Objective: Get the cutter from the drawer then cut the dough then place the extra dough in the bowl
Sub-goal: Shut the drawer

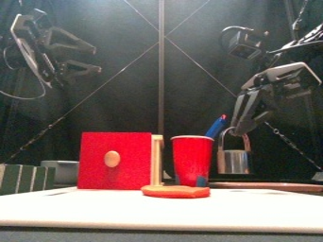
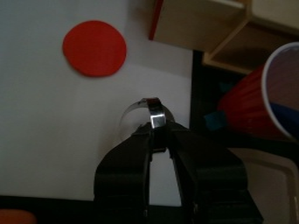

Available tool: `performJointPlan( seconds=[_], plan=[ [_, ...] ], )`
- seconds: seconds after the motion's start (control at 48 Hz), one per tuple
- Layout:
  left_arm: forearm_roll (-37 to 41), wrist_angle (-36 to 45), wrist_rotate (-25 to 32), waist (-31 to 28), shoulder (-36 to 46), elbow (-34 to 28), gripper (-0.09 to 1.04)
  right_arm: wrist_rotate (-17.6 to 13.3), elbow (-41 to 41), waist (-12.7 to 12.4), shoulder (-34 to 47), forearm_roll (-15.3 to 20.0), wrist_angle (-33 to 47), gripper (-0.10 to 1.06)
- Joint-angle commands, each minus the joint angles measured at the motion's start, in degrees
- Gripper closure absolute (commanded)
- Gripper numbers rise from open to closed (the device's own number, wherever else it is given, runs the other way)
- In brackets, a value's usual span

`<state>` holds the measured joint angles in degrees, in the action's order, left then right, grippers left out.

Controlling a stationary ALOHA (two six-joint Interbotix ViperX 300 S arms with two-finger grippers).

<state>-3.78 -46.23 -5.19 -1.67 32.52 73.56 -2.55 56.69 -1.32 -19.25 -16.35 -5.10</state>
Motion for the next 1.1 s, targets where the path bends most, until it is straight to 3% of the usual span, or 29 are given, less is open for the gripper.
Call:
performJointPlan(
  seconds=[0.021,0.417,0.562,0.875,1.104],
  plan=[
    [-0.2,-0.3,0.1,-0.1,-0.1,-1.5,0.05,0.0,-2.0,-0.2,1.7,2.3,0.5,0.43],
    [-0.2,-0.3,0.1,-0.3,-0.8,-1.4,0.05,-0.1,-4.3,0.3,5.0,10.3,0.5,0.42],
    [-0.3,-0.3,0.1,-0.3,-0.8,-1.4,0.05,0.0,-4.2,0.9,5.1,10.9,0.4,0.41],
    [-0.4,-0.3,0.1,-0.5,-0.8,-1.6,0.05,-0.1,-4.1,1.4,5.9,13.2,0.1,0.2],
    [-0.2,-0.3,0.3,-2.4,-1.4,-2.8,0.05,0.0,-6.2,1.5,5.7,14.0,-1.3,0.18]
  ],
)
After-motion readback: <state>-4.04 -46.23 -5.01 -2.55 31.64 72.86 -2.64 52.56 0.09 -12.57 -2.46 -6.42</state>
